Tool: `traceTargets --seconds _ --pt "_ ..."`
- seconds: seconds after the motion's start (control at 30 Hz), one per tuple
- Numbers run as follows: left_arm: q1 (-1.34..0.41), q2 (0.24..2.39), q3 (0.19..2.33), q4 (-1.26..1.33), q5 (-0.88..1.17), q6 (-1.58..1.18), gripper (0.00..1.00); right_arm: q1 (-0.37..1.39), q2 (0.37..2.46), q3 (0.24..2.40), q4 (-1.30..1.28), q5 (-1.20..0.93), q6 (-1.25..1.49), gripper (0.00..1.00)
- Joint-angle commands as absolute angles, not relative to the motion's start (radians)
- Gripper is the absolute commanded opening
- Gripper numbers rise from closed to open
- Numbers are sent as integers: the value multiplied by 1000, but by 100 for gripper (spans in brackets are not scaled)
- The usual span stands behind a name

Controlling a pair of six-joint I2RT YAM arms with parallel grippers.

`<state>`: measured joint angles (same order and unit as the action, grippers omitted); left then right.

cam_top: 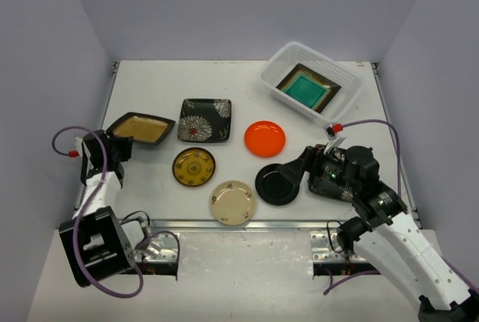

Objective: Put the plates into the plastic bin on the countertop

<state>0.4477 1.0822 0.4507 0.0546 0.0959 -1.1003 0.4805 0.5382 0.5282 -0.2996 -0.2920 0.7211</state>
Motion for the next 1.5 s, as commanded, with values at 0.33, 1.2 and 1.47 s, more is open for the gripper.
traceTargets --seconds 0.33,1.2,1.47 --pt "454 804 564 121 309 -990 0 479 880 710 -138 -523 630 99" --pt "197 930 505 800 1020 -1367 0 354 1720 1339 -76 -914 648 83" --pt "168 973 476 867 1034 -1418 0 331 1680 1201 183 -1032 811 37"
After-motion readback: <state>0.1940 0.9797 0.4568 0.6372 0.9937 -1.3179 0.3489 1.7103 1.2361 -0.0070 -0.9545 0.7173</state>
